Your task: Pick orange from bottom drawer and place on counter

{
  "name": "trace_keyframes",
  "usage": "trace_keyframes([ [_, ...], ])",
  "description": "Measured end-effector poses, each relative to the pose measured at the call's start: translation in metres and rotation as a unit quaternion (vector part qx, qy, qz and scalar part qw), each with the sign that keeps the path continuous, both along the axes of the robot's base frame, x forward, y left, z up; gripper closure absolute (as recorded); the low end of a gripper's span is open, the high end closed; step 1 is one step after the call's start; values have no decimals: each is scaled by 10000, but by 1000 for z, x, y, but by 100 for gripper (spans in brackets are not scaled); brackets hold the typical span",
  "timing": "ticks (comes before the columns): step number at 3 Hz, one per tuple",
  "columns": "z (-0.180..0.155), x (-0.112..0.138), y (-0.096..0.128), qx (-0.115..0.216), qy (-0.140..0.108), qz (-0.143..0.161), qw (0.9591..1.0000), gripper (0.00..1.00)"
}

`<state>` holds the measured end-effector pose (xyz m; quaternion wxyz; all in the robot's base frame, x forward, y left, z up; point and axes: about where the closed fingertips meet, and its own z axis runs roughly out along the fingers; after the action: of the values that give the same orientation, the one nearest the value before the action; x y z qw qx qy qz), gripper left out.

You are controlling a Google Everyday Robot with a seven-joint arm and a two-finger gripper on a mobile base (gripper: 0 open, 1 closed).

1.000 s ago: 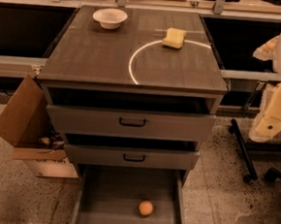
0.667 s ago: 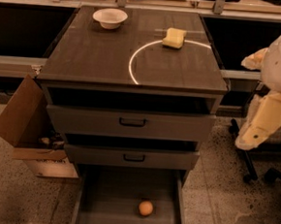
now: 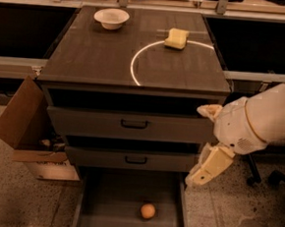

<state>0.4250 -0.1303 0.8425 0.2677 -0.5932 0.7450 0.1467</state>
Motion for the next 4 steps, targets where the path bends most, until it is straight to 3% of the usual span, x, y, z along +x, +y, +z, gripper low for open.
trace_keyframes([
  [1,6,0,18,374,17,-50,9993,0],
  [2,-1,0,20,313,18,-23,9995,0],
  [3,-45,3,25,206,11,140,9997,0],
  [4,-107,5,29,362,-2,248,9990,0],
])
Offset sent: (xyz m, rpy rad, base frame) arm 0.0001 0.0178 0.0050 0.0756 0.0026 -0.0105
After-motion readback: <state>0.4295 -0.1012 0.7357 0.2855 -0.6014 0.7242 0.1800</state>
